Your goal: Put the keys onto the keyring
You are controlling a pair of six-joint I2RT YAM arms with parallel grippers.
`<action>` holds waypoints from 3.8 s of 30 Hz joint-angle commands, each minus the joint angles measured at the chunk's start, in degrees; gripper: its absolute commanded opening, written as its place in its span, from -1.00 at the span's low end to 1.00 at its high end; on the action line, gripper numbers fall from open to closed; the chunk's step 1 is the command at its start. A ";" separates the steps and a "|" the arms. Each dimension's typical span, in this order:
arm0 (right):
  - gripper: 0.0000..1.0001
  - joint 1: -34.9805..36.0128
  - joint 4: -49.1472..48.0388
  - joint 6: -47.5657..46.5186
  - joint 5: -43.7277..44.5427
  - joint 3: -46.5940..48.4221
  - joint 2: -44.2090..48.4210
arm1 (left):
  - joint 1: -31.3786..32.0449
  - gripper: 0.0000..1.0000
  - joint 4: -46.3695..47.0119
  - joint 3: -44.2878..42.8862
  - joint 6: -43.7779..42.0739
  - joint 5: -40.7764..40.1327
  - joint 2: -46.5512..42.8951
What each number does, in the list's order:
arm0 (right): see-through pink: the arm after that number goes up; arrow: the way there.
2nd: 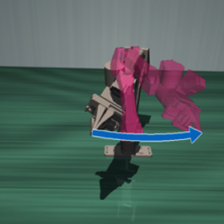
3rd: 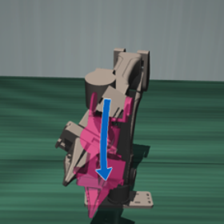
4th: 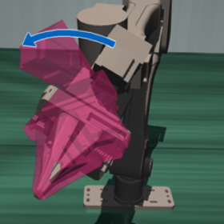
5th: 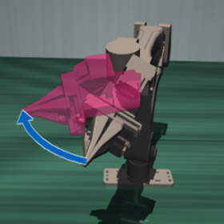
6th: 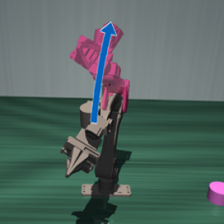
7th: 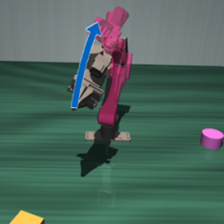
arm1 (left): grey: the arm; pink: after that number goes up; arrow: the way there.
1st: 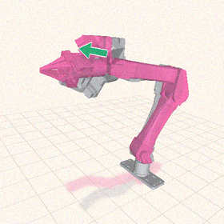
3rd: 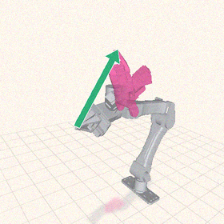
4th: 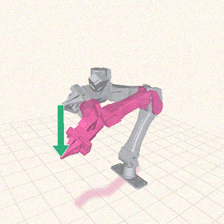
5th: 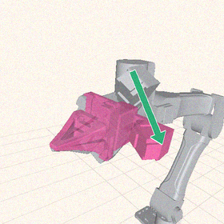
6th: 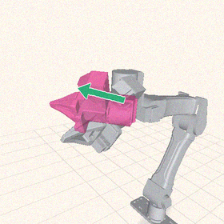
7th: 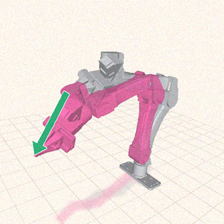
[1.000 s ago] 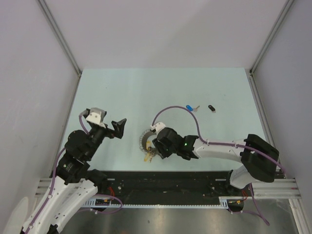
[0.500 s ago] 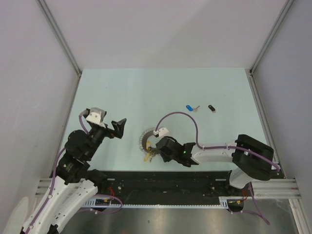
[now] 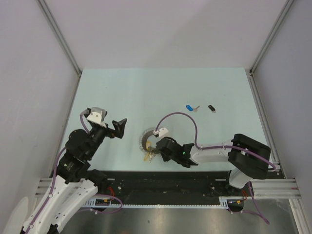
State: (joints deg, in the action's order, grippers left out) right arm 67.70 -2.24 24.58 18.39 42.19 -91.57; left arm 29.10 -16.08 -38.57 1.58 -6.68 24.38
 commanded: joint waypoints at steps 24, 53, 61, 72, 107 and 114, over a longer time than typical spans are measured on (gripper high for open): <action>-1.00 -18.12 11.28 -35.44 -36.04 5.43 21.25 | -0.54 1.00 6.14 0.34 -8.88 33.45 9.61; -1.00 -26.84 22.99 -60.44 -61.99 16.34 24.69 | 7.63 0.34 7.37 -12.06 -26.63 51.41 38.55; -1.00 -26.04 20.61 -58.60 -61.37 15.20 24.77 | 10.10 0.06 8.42 -8.63 -27.78 51.50 38.20; -1.00 -25.78 18.06 -56.92 -60.84 13.97 25.65 | 11.15 -0.21 8.61 -8.89 -27.60 52.29 39.34; -0.29 -31.48 2.86 -42.09 -53.90 2.91 39.87 | 11.24 -0.99 40.31 4.72 -6.08 44.21 31.35; -0.27 -35.09 -9.70 -37.33 -62.85 -1.94 39.20 | 8.61 -0.99 50.61 8.51 2.72 44.91 29.23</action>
State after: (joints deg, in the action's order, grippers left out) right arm 33.36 -2.39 -17.10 -38.85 41.82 -50.83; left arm 39.20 22.55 -30.74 -2.48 37.87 55.72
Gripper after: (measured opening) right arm 0.363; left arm 0.010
